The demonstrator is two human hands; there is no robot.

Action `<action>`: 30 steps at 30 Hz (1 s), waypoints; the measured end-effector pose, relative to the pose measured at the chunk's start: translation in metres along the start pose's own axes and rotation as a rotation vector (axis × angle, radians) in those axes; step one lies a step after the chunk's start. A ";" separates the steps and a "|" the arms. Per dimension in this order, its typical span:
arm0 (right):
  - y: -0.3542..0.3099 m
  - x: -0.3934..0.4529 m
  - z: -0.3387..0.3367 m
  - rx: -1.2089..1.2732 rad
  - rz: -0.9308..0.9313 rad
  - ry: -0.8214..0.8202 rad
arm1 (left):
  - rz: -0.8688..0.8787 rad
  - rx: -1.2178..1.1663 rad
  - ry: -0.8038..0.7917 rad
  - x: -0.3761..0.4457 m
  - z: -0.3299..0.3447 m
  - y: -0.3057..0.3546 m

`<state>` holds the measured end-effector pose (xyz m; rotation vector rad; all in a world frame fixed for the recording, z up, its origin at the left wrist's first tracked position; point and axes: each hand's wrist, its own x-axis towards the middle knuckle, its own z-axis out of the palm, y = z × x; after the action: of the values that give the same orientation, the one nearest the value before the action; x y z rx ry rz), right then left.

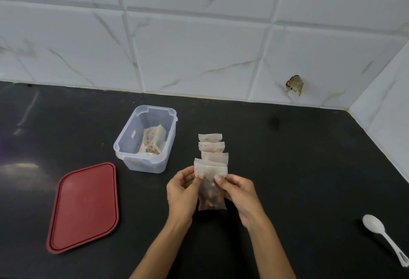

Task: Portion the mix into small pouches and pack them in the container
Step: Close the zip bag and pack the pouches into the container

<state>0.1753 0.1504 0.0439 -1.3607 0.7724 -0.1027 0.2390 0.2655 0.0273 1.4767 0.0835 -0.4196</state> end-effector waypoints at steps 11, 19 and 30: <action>-0.084 0.033 0.107 -0.135 -0.386 0.201 | 0.337 0.215 -0.011 0.055 -0.069 0.115; -0.121 0.101 0.175 -0.716 -0.270 0.020 | 0.205 0.582 -0.057 0.166 -0.092 0.133; -0.093 0.131 0.212 -0.959 -0.175 0.139 | 0.189 1.059 -0.267 0.196 -0.090 0.118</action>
<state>0.4237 0.2402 0.0716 -2.3504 0.8529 0.0504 0.4762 0.3137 0.0696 2.4152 -0.5696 -0.5333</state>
